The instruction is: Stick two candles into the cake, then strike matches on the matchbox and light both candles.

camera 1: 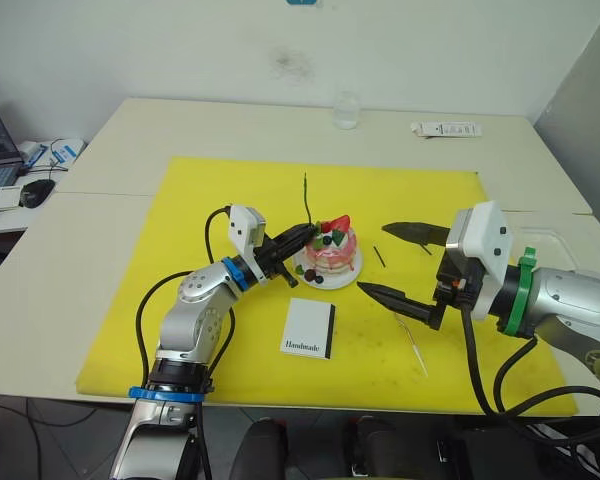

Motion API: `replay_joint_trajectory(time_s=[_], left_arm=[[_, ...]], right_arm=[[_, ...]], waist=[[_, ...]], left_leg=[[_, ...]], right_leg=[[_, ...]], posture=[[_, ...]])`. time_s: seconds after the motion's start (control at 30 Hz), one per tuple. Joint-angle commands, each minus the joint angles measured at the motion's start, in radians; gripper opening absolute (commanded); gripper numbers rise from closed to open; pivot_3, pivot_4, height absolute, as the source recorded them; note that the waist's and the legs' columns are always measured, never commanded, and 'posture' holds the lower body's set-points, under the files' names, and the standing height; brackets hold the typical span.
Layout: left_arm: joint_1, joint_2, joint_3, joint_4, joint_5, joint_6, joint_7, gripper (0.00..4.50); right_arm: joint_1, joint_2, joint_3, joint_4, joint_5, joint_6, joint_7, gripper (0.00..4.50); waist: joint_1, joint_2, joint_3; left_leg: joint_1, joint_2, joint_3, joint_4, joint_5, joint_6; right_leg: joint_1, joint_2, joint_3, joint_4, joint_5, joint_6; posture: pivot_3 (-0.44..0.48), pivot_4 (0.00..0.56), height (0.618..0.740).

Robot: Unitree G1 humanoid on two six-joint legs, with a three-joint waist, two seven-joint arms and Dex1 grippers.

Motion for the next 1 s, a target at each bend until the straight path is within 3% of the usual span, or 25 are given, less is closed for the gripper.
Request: replay_joint_trajectory(time_s=[0.03,0.3,0.77,0.87,1.0], left_arm=[[0.012,-0.003,-0.013,-0.002,0.014,-0.011,-0.007,0.00],[-0.005,-0.007,0.038,-0.024,-0.039,0.045,0.026,0.00],[0.018,0.083,0.132,-0.211,-0.125,0.164,0.051,4.34],[0.029,0.145,0.152,-0.253,-0.118,0.162,0.032,4.47],[0.082,0.339,0.143,-0.344,-0.135,0.194,-0.142,4.47]], right_arm=[[0.005,0.003,-0.014,-0.039,-0.016,-0.019,0.005,4.46],[-0.002,0.018,-0.001,-0.027,-0.041,-0.023,0.019,4.46],[-0.018,0.044,-0.001,-0.002,-0.081,-0.025,0.033,4.50],[-0.004,0.045,-0.027,-0.004,-0.084,-0.020,0.021,4.50],[0.103,0.018,-0.116,-0.040,-0.079,0.012,-0.002,4.50]], waist=[[0.000,0.000,0.000],[0.000,0.000,0.000],[-0.002,0.000,0.000],[-0.002,0.000,0.000],[-0.002,0.000,0.000]], left_leg=[[0.000,0.000,0.000,0.000,0.000,0.000],[0.002,0.000,0.000,0.000,0.000,0.000],[0.002,0.001,0.000,0.000,0.000,0.000],[0.002,0.001,-0.001,0.000,0.000,0.000],[0.002,0.001,0.000,-0.001,0.000,0.000]], right_leg=[[0.000,0.000,0.000,0.001,0.000,0.000],[0.001,0.000,0.001,0.001,0.000,0.001],[0.001,0.000,0.001,0.001,0.000,0.001],[0.001,0.001,0.001,0.001,0.000,0.001],[0.001,0.001,0.001,0.001,0.000,0.000]], posture=[[0.000,0.150,0.740],[0.000,0.150,0.740],[0.000,0.150,0.740],[0.000,0.150,0.740],[0.000,0.150,0.740]])
